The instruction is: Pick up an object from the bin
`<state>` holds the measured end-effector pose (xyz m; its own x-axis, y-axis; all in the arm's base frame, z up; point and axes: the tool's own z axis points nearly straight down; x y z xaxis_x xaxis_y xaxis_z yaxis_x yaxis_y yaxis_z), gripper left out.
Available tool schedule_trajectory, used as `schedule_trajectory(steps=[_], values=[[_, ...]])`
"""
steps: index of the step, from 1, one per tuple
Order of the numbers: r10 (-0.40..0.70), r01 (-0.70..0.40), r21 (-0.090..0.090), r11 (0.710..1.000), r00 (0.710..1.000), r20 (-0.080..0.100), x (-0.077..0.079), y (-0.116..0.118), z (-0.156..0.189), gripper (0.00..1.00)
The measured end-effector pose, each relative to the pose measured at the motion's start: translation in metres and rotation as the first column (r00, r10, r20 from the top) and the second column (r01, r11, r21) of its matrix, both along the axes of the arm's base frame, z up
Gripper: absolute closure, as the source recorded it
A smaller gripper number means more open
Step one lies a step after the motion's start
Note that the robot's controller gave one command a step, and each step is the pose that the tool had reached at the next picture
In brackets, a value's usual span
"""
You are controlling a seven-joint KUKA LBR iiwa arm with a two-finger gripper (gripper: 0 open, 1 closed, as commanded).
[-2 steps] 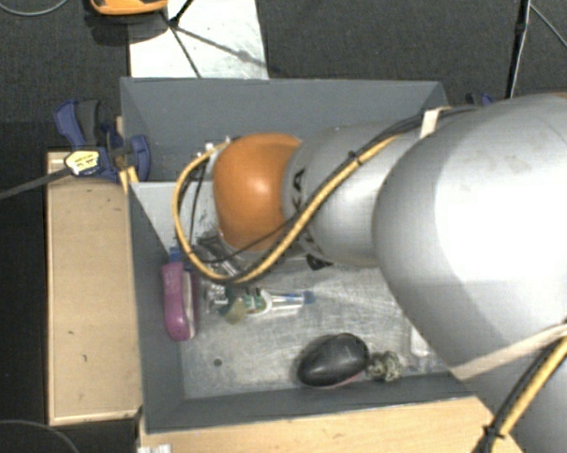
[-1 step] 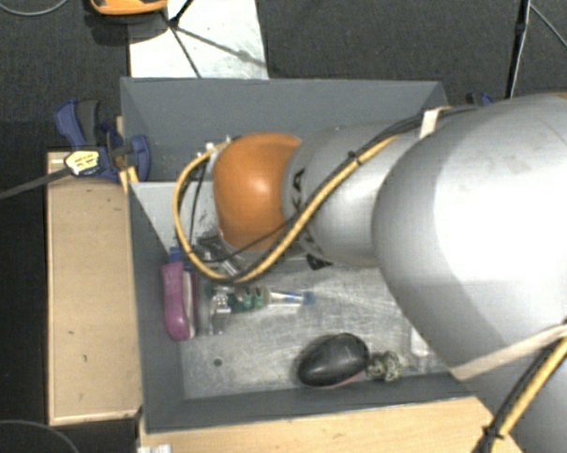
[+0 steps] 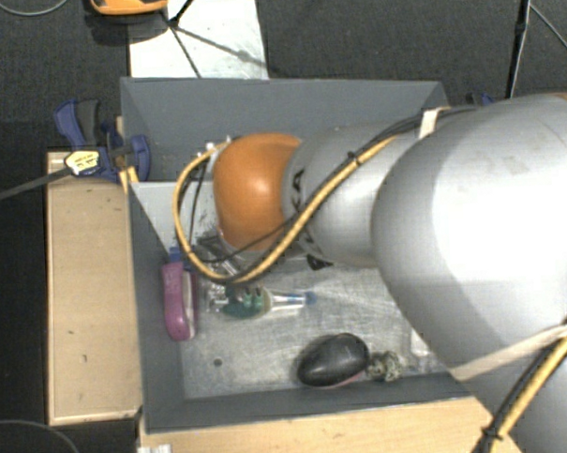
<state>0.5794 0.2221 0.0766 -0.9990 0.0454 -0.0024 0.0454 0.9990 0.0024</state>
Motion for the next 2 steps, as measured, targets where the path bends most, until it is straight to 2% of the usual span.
schedule_trajectory(steps=[1,2], values=[[-0.002,0.002,0.000,1.000,1.000,0.000,0.000,0.000,0.000,0.00],[0.035,-0.035,0.001,0.999,0.999,0.003,0.014,-0.055,-0.004,0.00]])
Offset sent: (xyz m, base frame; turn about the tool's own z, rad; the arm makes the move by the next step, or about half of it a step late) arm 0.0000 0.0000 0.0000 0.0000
